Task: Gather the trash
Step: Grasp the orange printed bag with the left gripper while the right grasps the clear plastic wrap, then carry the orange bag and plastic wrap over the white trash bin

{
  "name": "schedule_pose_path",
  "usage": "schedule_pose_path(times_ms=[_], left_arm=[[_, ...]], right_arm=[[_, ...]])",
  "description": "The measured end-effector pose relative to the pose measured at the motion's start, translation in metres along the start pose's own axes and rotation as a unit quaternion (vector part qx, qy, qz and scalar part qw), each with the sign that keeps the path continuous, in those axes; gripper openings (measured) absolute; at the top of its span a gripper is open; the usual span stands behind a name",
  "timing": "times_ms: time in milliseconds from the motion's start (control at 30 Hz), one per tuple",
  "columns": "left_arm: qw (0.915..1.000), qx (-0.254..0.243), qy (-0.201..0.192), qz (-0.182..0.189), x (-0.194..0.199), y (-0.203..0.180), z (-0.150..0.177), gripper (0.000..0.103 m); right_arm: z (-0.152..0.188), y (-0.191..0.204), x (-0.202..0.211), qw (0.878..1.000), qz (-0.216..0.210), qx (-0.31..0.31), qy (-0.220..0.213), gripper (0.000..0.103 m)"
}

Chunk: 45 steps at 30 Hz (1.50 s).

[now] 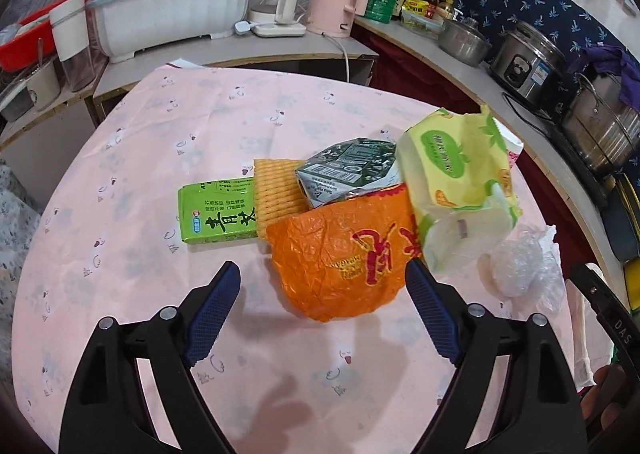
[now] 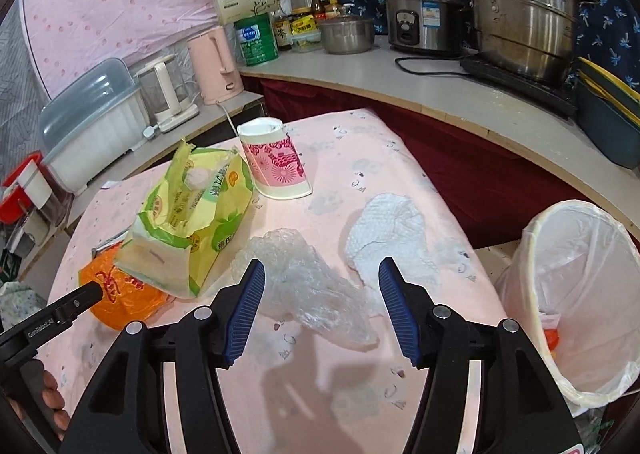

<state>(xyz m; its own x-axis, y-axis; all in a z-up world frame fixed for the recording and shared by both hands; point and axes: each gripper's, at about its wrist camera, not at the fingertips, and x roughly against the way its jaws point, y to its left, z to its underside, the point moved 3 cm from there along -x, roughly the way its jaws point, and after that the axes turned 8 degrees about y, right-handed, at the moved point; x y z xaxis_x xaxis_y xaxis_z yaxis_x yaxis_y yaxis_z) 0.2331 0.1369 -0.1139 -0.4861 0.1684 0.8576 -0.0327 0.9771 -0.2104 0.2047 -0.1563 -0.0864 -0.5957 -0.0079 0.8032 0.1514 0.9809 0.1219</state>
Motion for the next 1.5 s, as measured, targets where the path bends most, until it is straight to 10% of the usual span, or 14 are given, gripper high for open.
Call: schedule_pose_path(times_ms=[167,400,600,1500], left_arm=[[0.9997,0.001,0.017,0.015,-0.017,0.0,-0.003,0.076],[0.9986,-0.026,0.03,0.036,-0.024,-0.013,-0.001,0.042],[0.998,-0.036,0.025,0.046,-0.013,-0.017,0.003,0.022],[0.9931,-0.04,-0.092,0.06,0.12,-0.038,0.016,0.018]], right_arm=[[-0.004,0.008,-0.03,1.0,0.004,0.01,0.023,0.062],[-0.001,0.015,-0.055,0.999,-0.005,0.017,0.04,0.062],[0.0,0.021,-0.051,0.999,-0.018,0.02,0.044,0.039],[0.005,0.017,0.099,0.995,-0.058,0.024,-0.077,0.03]])
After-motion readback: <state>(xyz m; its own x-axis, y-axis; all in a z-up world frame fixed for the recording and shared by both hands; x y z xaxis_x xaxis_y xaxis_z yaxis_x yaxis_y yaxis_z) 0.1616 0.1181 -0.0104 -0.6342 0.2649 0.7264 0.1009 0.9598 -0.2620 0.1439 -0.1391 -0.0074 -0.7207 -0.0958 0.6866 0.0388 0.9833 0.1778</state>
